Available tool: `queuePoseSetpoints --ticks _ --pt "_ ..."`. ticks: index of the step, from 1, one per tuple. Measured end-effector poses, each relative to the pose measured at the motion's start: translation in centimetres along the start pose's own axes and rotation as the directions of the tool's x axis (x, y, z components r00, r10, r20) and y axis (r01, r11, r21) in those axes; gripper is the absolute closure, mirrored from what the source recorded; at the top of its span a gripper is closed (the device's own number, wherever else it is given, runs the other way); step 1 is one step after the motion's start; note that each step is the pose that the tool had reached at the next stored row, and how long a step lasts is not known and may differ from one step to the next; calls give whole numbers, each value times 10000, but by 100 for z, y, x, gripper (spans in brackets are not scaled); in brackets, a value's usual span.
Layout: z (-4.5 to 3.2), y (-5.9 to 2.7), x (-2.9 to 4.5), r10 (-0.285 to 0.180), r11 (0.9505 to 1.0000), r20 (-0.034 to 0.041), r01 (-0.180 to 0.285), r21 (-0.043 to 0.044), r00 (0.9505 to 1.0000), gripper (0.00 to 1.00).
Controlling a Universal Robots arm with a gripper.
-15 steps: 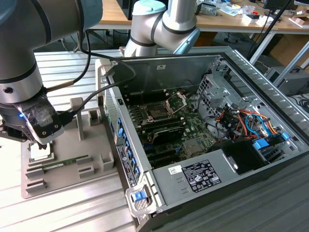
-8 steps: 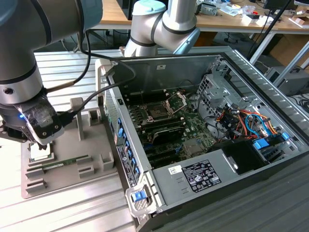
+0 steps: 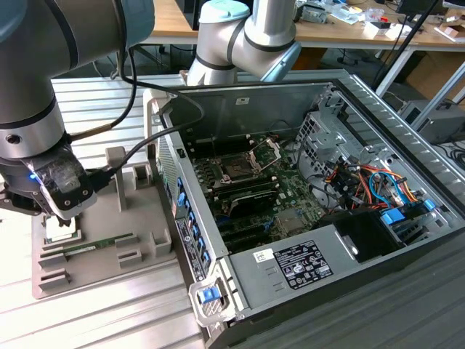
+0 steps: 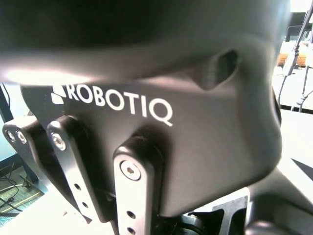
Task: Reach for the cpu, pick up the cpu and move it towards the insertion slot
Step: 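Pick up the cpu and move it towards the insertion slot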
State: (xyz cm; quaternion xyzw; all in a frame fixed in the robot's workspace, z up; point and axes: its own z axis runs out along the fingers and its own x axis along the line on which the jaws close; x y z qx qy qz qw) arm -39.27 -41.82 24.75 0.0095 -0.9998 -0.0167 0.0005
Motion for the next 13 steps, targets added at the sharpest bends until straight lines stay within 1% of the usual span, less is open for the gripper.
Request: queuePoseSetpoints --ticks 13 --pt "28 -18 4 0 10000 0 0 2 10000 90"
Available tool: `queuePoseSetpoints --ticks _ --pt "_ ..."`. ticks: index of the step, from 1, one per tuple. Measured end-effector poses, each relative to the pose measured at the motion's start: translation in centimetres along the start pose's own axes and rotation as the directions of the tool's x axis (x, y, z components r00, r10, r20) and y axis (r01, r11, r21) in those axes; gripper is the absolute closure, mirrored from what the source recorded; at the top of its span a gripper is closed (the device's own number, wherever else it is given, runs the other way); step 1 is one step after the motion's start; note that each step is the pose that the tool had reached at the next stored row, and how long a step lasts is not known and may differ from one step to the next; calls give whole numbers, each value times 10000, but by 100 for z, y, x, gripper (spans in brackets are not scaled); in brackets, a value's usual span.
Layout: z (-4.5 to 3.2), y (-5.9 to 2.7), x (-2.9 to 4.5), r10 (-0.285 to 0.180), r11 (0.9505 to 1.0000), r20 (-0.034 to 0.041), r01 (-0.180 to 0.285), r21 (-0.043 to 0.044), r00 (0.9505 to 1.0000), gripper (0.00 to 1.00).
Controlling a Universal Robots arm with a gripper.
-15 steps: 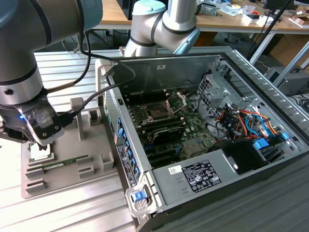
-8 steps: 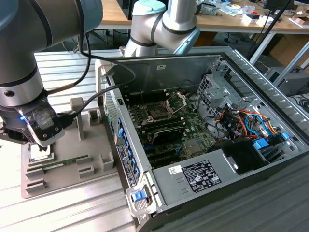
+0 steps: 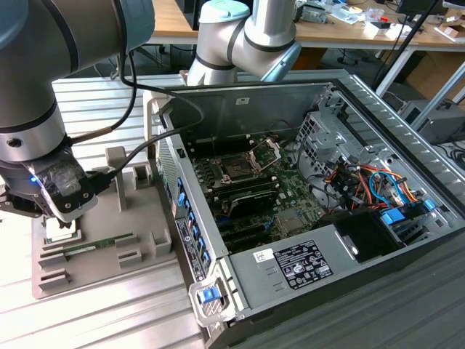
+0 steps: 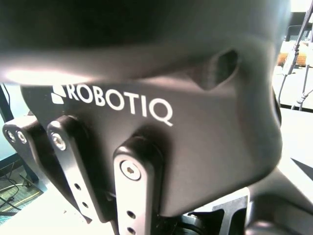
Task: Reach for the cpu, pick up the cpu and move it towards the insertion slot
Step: 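Pick up the cpu and move it towards the insertion slot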
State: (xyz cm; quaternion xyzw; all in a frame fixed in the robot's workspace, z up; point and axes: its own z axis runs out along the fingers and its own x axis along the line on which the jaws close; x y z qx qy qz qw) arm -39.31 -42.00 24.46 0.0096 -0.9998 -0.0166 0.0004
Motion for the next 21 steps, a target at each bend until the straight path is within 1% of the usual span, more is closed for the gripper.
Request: queuePoseSetpoints --ticks 4,16,18,19,20,21 --pt "4 -1 17 -1 10000 0 1 0 10000 90" --pt "5 -1 27 1 10000 0 -1 0 10000 90" --pt "5 0 34 0 10000 0 0 -45 10000 90" --pt "5 0 35 0 10000 1 0 -81 10000 90" --pt "5 -1 36 -1 9999 3 1 -148 10000 90" --pt "5 0 37 0 9998 4 0 -184 10000 90"
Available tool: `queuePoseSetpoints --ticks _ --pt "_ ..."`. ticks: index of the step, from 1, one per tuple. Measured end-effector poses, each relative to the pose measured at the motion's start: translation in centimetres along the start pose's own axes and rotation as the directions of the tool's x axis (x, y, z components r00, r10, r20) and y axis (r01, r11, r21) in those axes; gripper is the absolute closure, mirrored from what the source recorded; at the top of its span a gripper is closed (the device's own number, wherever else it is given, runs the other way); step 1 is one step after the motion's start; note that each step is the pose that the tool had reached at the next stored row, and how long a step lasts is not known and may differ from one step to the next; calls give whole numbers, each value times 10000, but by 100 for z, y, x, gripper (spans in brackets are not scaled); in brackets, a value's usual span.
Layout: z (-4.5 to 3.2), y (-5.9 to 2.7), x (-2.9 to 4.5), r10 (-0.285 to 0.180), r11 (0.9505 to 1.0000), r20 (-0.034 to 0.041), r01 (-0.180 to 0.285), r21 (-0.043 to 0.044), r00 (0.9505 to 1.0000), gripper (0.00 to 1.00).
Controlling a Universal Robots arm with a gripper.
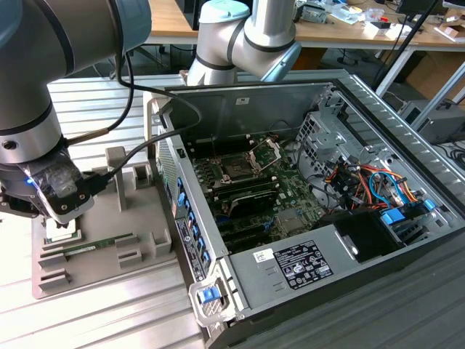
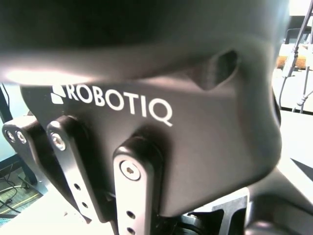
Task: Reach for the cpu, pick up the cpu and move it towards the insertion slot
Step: 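Pick up the cpu and move it towards the insertion slot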
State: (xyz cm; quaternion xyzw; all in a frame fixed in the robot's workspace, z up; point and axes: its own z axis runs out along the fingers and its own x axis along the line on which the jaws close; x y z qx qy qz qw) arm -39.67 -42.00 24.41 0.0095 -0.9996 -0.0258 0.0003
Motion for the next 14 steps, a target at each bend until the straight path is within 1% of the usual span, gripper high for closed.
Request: queuePoseSetpoints --ticks 14 --pt "40 -2 22 -1 10000 -1 1 -8 10000 90"
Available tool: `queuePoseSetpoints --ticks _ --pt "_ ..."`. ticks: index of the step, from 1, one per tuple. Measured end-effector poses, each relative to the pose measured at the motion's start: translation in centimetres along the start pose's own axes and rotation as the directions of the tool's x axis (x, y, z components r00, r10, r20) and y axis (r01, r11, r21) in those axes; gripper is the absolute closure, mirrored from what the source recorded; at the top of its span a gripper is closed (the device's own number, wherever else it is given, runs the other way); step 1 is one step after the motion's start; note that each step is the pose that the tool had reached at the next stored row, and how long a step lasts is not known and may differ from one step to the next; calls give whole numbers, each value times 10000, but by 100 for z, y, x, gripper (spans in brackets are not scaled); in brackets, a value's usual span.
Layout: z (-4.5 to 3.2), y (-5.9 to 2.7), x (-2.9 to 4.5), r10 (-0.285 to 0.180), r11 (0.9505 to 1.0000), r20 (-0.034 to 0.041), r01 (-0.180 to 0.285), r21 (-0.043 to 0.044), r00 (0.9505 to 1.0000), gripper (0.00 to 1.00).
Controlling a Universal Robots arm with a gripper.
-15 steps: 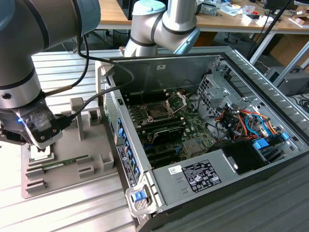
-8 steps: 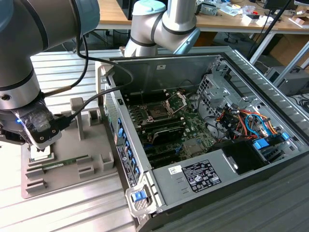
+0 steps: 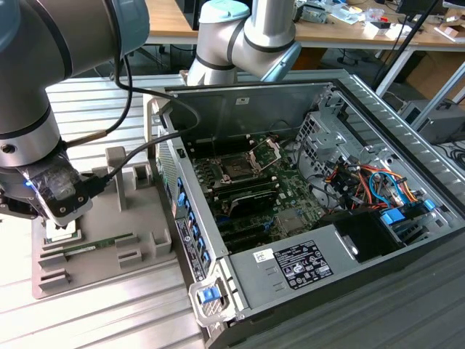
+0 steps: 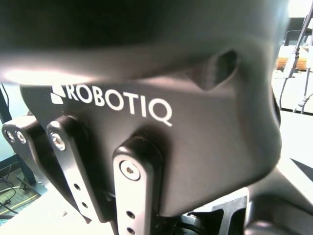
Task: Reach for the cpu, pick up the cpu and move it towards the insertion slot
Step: 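Pick up the cpu and move it towards the insertion slot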
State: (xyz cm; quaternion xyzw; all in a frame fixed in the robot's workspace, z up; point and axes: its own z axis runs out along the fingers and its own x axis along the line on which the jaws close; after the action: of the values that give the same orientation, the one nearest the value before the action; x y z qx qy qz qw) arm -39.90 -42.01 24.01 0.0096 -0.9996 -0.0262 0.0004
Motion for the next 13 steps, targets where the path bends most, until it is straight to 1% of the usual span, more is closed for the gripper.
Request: queuePoseSetpoints --ticks 6,13 --pt "15 30 9 -2 10000 0 2 0 10000 90" --pt "38 32 14 -1 10000 1 1 -1 10000 90"
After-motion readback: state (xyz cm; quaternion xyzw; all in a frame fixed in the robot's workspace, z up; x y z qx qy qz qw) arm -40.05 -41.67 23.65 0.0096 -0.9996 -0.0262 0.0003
